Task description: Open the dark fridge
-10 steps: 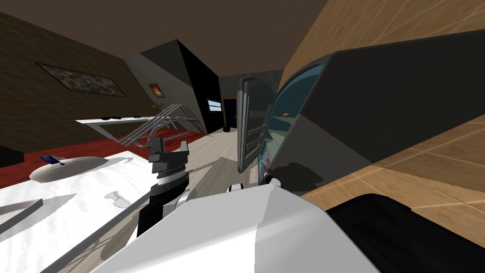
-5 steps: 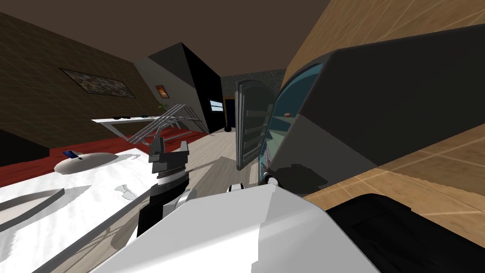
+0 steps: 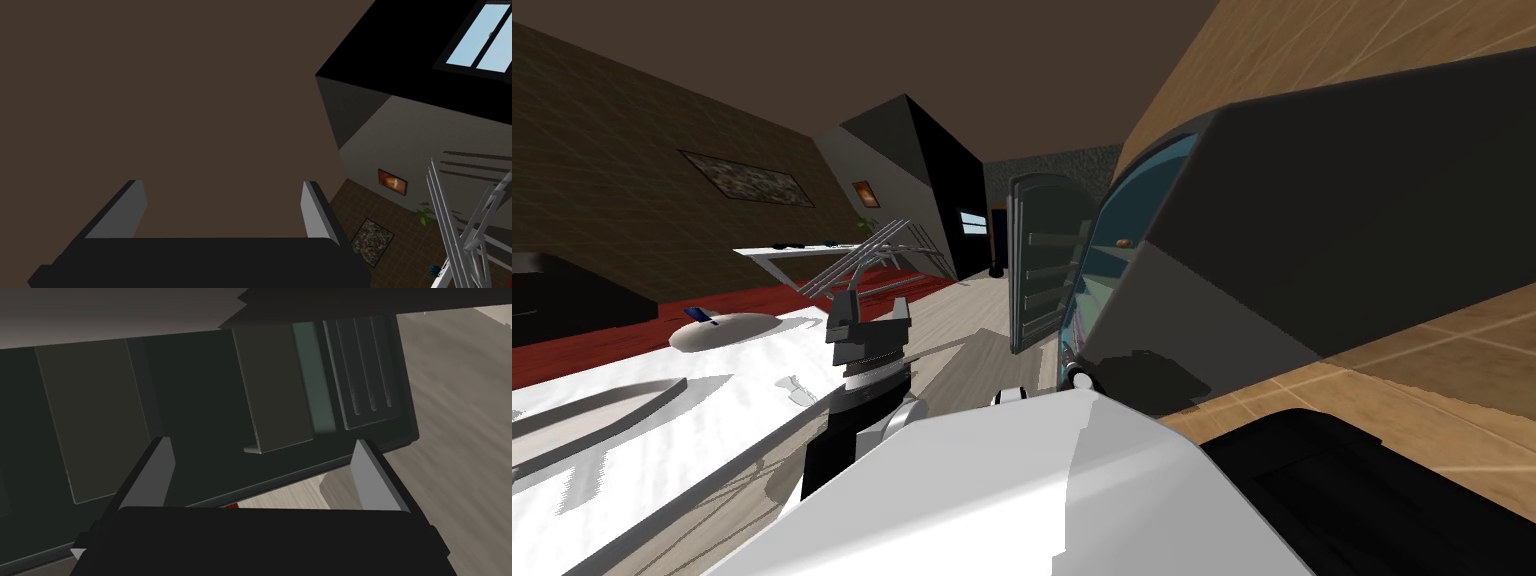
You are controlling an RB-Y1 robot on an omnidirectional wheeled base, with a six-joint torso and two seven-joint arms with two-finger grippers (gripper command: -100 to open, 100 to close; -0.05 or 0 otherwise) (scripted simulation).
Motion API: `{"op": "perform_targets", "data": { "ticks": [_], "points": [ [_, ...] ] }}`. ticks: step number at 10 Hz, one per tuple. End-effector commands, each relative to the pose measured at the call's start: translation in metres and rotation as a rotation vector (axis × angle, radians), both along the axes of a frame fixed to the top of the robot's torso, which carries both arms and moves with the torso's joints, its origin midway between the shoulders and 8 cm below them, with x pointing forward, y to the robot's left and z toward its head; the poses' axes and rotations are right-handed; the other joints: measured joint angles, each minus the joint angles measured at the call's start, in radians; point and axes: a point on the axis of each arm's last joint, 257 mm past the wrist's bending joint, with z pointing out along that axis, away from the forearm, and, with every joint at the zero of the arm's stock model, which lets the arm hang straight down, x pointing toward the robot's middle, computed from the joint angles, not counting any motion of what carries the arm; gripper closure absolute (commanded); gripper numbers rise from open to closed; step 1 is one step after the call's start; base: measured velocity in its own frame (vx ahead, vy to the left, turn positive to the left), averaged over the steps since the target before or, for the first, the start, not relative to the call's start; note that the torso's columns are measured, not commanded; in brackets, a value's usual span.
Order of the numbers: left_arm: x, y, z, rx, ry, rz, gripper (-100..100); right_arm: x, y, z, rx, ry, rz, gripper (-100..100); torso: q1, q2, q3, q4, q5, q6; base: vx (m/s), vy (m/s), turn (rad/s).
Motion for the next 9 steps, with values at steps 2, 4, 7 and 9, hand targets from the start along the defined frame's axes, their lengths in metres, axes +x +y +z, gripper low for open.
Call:
{"op": "perform_targets", "data": {
  "ticks": [2, 4, 7, 9],
  "points": [
    [0.0, 0.0, 0.0, 0.0, 0.0, 0.0, 0, -0.002, -0.009, 0.003, -0.011, -0.006, -0.035, -100, 0.003, -0.002, -0.001, -0.001, 0.001, -0.001, 0.002, 0.003, 0.002],
    [0.0, 0.0, 0.0, 0.0, 0.0, 0.0, 0, 0.006, 0.003, 0.01, -0.022, -0.033, -0.033, -100, 0.001, 0.0, 0.0, 0.0, 0.0, 0.0, -0.02, -0.02, 0.102],
    [0.0, 0.0, 0.0, 0.0, 0.0, 0.0, 0, 0.006, -0.011, 0.019, -0.042, -0.067, -0.087, -100, 0.0, 0.0, 0.0, 0.0, 0.0, 0.0, -0.032, -0.044, 0.031],
    [0.0, 0.0, 0.0, 0.0, 0.0, 0.0, 0, 0.006, -0.011, 0.02, -0.046, -0.069, -0.083, -100, 0.003, -0.002, -0.002, -0.001, 0.001, -0.001, 0.004, 0.008, -0.001]
  ]
}}
